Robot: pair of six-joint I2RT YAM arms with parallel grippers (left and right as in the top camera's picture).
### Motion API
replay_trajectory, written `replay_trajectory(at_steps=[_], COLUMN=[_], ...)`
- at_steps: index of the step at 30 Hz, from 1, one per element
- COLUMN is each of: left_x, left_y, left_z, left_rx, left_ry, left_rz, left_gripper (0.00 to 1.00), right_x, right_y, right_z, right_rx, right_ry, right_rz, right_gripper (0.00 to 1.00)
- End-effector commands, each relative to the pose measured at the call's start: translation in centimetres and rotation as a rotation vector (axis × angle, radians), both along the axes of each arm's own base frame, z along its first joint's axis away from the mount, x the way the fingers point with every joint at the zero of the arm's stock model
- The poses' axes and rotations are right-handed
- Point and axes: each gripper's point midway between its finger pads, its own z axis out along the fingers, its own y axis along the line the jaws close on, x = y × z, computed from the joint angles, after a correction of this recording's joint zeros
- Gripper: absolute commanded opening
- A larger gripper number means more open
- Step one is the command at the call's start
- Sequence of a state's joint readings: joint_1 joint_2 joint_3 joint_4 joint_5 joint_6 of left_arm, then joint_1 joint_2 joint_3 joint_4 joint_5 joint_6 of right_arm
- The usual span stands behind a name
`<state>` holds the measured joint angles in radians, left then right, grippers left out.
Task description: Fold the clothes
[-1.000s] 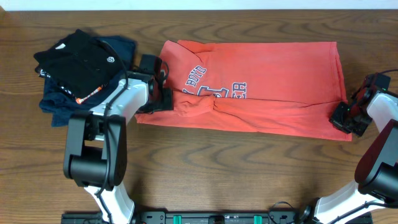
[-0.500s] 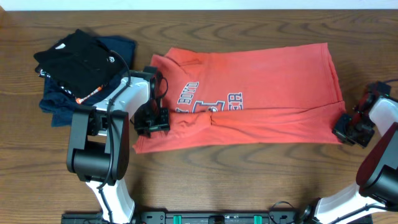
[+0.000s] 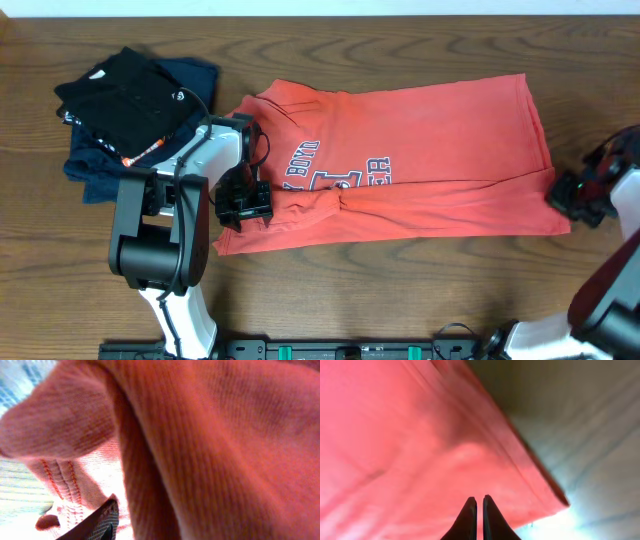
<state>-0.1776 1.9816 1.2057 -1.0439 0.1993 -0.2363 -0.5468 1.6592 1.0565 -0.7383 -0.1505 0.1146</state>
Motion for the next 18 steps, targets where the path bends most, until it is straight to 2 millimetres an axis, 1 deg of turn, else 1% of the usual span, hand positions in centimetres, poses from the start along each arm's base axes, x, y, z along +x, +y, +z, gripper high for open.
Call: replay_trajectory(at_steps=[1,3,5,9,13,16,18], left_x=[-0.8,-0.8,-0.8,-0.8,-0.8,-0.8,-0.9], left_y=[0.7,0.7,0.7,0.7,0.7,0.7,0.7], left_z=[-1.0,-1.0,-1.0,-1.0,-1.0,-1.0,-1.0], left_rx=[0.035,0.034,0.034,0.034,0.034,0.035,0.035], left_ry=[0.036,0.036,0.036,0.036,0.035,0.036,0.04], left_rz=[0.008,0.008,0.008,0.008,0.008,0.008,0.008], left_gripper=[0.57,0.57,0.57,0.57,0.57,0.57,0.57], right_x=[1.3,1.3,1.2,1.1,0.5,-0.8,-2.1], right_y=[0.0,-0.1,-0.2,-0.2,0.0,-0.8,-1.8], right_z=[1.6,1.0,-0.1,-3.2,-5.9,-7.3,-7.4], right_rx=[-0.008,-0.009,-0.002,0.025,0.058,0.018,-0.029], right_ry=[-0.079,-0.068,-0.045,0.005,0.069,0.151,0.212], right_rz=[0.035,0.033,0.031,0.052,0.057,0.044,0.019], right_gripper=[0.06,0.05,0.04,0.02,0.01,0.01,0.01])
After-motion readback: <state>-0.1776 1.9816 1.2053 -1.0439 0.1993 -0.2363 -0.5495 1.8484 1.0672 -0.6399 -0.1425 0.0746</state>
